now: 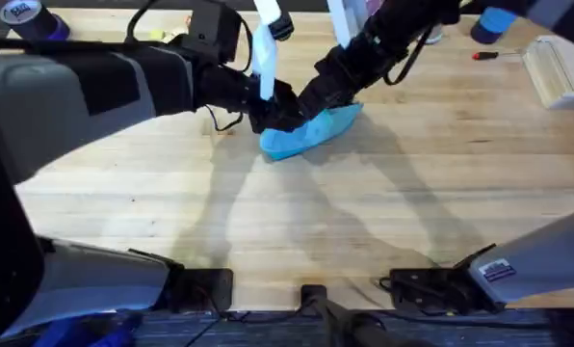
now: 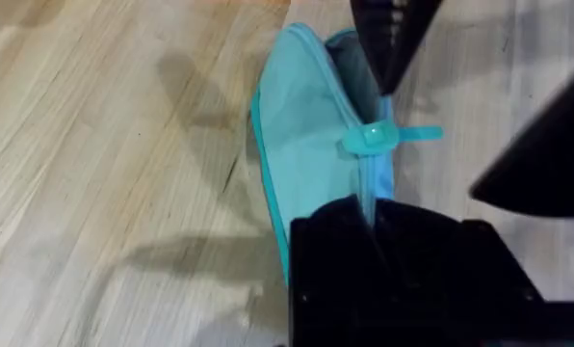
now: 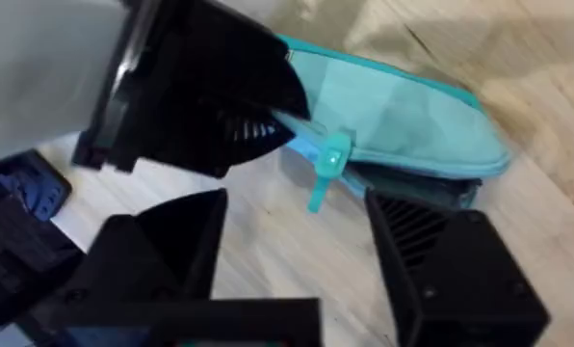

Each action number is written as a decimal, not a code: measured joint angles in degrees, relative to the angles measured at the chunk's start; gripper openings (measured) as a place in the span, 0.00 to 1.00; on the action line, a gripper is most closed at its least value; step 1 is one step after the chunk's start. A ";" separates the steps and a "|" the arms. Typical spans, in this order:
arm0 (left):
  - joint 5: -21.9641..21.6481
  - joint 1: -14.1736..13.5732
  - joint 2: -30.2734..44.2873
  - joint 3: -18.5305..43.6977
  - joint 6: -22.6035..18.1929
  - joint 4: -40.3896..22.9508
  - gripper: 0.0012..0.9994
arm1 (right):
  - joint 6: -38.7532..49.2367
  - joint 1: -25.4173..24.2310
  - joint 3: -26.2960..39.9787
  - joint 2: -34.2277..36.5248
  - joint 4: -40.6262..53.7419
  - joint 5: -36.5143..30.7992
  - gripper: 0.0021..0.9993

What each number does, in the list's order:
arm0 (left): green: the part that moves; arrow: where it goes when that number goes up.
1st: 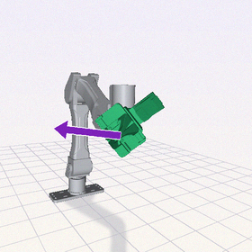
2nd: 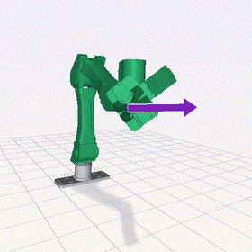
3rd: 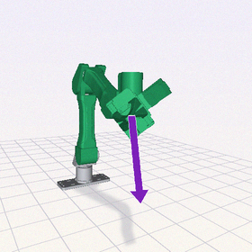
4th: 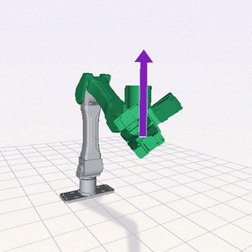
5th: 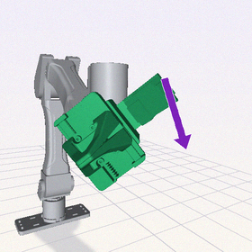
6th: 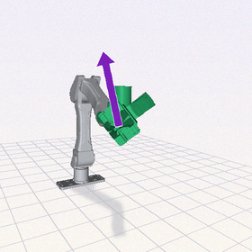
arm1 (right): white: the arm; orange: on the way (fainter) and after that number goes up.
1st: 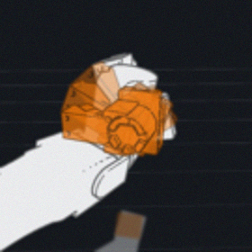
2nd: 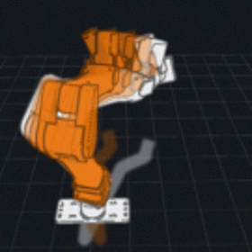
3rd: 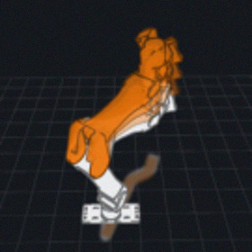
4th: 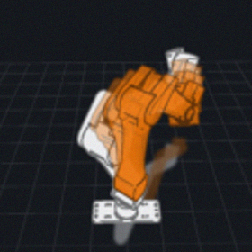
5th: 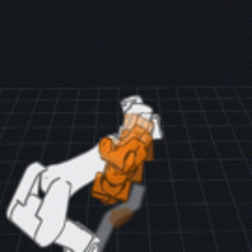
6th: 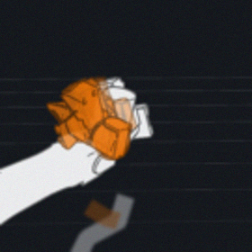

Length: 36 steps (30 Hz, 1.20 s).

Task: Unzip the bag, pick up the pens from the table one at a time and place them inside, then zip the bag closed.

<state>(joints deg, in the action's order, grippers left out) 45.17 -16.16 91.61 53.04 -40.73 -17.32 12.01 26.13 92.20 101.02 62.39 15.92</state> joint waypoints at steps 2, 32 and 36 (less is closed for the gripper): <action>0.00 0.00 0.00 0.00 0.00 0.00 0.04 | -0.73 0.00 0.00 0.82 -0.02 0.00 0.73; -0.22 0.00 0.00 0.00 0.00 0.00 0.04 | -5.64 -0.04 0.00 5.66 -3.82 -3.02 0.04; -0.22 0.00 0.00 0.00 0.02 0.00 0.04 | -5.65 -0.04 0.00 5.66 -3.82 -3.02 0.03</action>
<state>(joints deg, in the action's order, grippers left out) 44.95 -16.16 91.61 53.04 -40.71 -17.32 6.35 26.09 92.20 106.67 58.57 12.91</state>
